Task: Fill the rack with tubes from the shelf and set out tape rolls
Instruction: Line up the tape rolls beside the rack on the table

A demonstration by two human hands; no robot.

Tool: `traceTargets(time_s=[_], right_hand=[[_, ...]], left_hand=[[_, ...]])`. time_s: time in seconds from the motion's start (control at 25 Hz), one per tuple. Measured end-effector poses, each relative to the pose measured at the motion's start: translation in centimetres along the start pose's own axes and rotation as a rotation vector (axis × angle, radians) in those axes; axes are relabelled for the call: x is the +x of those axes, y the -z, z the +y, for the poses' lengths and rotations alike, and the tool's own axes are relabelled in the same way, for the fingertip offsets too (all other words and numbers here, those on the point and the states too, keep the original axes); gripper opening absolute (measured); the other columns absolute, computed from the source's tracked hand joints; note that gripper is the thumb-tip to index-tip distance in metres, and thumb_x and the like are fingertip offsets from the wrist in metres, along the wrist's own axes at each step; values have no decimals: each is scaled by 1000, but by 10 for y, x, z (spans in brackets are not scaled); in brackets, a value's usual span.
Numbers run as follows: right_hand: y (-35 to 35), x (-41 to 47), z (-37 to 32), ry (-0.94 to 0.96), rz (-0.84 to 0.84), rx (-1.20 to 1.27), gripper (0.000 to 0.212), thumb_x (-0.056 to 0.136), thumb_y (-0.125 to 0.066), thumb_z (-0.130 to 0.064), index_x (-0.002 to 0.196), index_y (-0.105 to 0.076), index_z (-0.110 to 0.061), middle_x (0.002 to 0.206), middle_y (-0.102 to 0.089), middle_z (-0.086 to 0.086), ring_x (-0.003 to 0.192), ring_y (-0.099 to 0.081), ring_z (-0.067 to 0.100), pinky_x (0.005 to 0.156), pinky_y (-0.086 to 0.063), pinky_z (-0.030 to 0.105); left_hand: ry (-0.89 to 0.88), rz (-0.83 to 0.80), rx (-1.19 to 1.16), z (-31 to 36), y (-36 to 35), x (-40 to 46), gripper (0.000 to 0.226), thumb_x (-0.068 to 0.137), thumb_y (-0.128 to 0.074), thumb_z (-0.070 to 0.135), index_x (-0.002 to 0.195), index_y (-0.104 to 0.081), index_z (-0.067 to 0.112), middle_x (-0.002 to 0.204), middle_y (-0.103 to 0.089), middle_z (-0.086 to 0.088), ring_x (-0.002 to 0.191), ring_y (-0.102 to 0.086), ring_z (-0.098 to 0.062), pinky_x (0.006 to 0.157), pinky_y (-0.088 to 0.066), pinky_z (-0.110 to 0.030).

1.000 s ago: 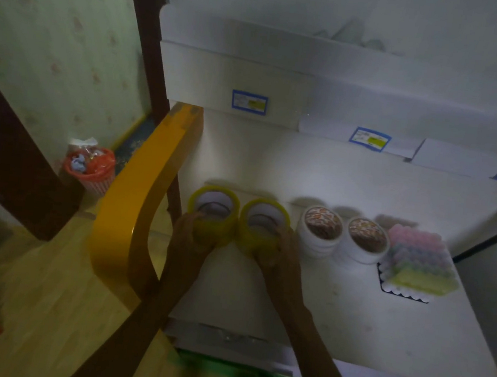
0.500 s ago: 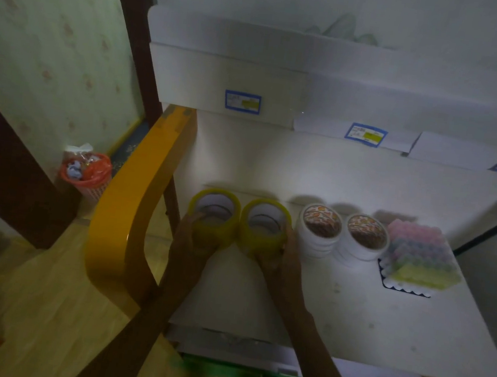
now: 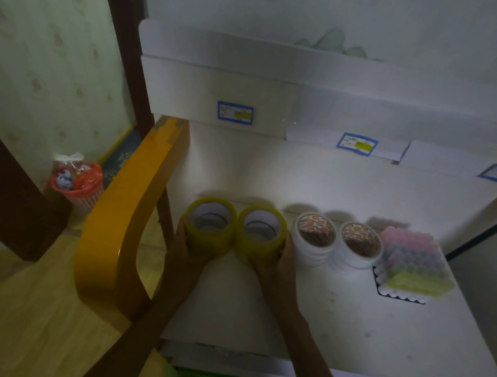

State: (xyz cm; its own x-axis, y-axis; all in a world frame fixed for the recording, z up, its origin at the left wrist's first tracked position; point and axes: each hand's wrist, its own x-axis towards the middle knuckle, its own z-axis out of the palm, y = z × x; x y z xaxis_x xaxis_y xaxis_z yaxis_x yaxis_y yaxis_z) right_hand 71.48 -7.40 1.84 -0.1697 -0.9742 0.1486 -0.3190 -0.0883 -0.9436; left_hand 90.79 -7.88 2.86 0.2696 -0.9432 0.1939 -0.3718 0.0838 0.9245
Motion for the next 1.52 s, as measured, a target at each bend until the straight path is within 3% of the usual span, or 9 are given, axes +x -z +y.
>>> traceTargets(time_s=[0.2, 0.36, 0.52, 0.64, 0.92, 1.08, 1.2, 1.36, 1.52], right_hand=[[-1, 3, 4, -44, 35, 11, 88, 72, -84, -26, 144, -34, -18, 140, -50, 1, 128, -48, 13, 105, -42, 42], [-3, -1, 6, -79, 62, 17, 88, 70, -81, -42, 143, -35, -22, 137, -53, 1, 126, -51, 16, 102, -44, 47], [-6, -2, -5, -15, 83, -16, 99, 68, -86, -35, 147, -28, -17, 144, -44, -1, 131, -43, 7, 108, -37, 27], [-7, -1, -10, 19, 75, -22, 102, 71, -85, -32, 150, -21, -19, 150, -35, -4, 138, -34, 4, 113, -31, 28], [-6, -1, -10, -1, 93, 19, 100, 71, -85, -31, 149, -22, -23, 149, -38, -4, 135, -38, 5, 111, -36, 36], [-7, -3, -14, 27, 97, -11, 103, 66, -86, -36, 146, -22, -29, 146, -40, -5, 133, -41, 3, 109, -37, 29], [-8, -2, -18, 39, 92, 22, 100, 66, -88, -15, 137, -22, -41, 138, -33, -27, 125, -34, -20, 101, -30, 7], [-8, -5, -15, -11, 78, -7, 106, 67, -87, -16, 143, -16, -38, 142, -27, -28, 131, -30, -14, 109, -31, 16], [1, -6, -18, -25, -4, -46, 98, 72, -83, -18, 147, -21, -33, 146, -40, -11, 133, -39, 1, 108, -37, 26]], left_hand=[[-44, 16, -42, 2, -2, 3, 81, 69, -85, 12, 129, -35, 33, 128, -56, -12, 110, -53, -20, 89, -42, -16], [-53, 36, -32, 3, 0, 4, 84, 61, -77, 33, 133, -34, 23, 128, -57, -17, 108, -52, -16, 82, -39, -11], [-51, 7, 4, -4, 0, 4, 96, 62, -68, 57, 140, -35, 13, 132, -54, -18, 112, -49, -15, 87, -42, -19], [-33, -9, -31, -3, 2, 5, 102, 59, -65, 59, 142, -36, 9, 133, -53, -11, 112, -51, -14, 83, -39, -6], [-15, 19, 47, -4, -1, 3, 101, 59, -61, 64, 140, -39, 8, 127, -57, -20, 108, -57, -23, 82, -42, -24], [3, 4, 12, 0, 0, 3, 107, 56, -61, 65, 143, -36, 7, 131, -55, -16, 105, -51, -12, 75, -37, 0], [3, 0, 1, -3, 2, 3, 107, 56, -60, 66, 144, -35, 10, 129, -55, -9, 104, -52, -11, 73, -40, -9], [28, -1, 30, -4, -2, 7, 94, 68, -81, 42, 143, -36, 9, 130, -55, -12, 106, -53, -14, 75, -40, -7], [62, -70, 118, -5, 0, 5, 84, 75, -79, 29, 144, -34, 12, 135, -51, -19, 123, -51, -36, 92, -45, -39]])
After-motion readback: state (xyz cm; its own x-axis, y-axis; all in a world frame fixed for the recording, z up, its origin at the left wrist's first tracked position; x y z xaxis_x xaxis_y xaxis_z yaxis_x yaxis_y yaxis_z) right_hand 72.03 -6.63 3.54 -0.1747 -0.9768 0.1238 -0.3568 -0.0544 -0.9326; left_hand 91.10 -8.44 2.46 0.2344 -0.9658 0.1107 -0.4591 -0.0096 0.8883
